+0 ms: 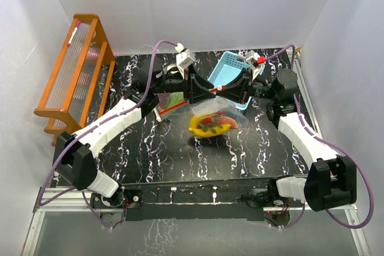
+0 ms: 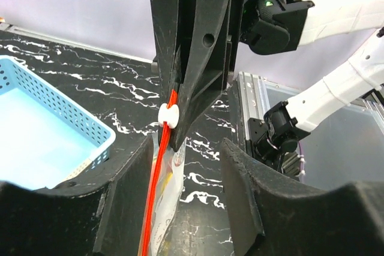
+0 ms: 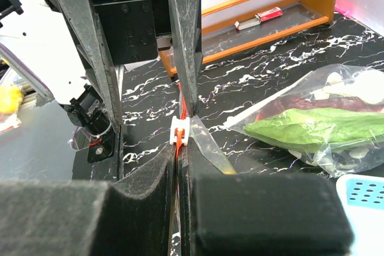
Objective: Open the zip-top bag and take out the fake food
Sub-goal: Unzip the zipper food storage bag at the center of the board.
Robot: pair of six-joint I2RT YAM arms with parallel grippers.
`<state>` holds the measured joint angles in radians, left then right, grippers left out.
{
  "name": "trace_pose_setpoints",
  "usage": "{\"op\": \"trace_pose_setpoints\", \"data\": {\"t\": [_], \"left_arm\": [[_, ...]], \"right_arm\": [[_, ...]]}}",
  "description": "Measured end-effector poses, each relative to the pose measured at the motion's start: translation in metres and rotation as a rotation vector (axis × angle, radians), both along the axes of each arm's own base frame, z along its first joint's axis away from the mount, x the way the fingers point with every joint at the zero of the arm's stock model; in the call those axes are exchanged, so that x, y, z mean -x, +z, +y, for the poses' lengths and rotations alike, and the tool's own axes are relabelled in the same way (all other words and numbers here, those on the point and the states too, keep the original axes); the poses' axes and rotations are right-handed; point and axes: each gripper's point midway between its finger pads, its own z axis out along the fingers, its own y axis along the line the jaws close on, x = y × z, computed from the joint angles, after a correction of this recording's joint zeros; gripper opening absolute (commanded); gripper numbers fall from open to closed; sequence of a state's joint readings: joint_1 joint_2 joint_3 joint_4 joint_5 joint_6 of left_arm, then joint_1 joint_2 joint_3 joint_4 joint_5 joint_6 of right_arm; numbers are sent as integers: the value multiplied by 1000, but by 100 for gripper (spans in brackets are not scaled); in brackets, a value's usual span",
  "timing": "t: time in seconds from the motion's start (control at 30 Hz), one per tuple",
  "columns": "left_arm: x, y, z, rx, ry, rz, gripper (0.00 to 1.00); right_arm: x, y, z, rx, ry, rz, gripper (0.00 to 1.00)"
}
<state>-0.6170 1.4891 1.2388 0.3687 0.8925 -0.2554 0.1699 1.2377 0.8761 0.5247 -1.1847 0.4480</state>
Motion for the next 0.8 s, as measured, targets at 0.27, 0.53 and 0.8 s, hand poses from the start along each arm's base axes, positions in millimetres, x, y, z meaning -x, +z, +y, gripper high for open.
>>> {"op": "trace_pose_setpoints", "data": {"t": [0.27, 0.53, 0.8], "left_arm": [[-4, 15, -3, 72, 11, -24, 44], [-9, 12, -12, 104, -16, -8, 44], [-11, 4, -21, 126, -63, 19, 39]], "right_arm": [[2, -1, 0, 2, 11, 3, 8], [3, -1, 0, 4, 19, 1, 8], [4, -1, 1, 6, 26, 1, 8]]}}
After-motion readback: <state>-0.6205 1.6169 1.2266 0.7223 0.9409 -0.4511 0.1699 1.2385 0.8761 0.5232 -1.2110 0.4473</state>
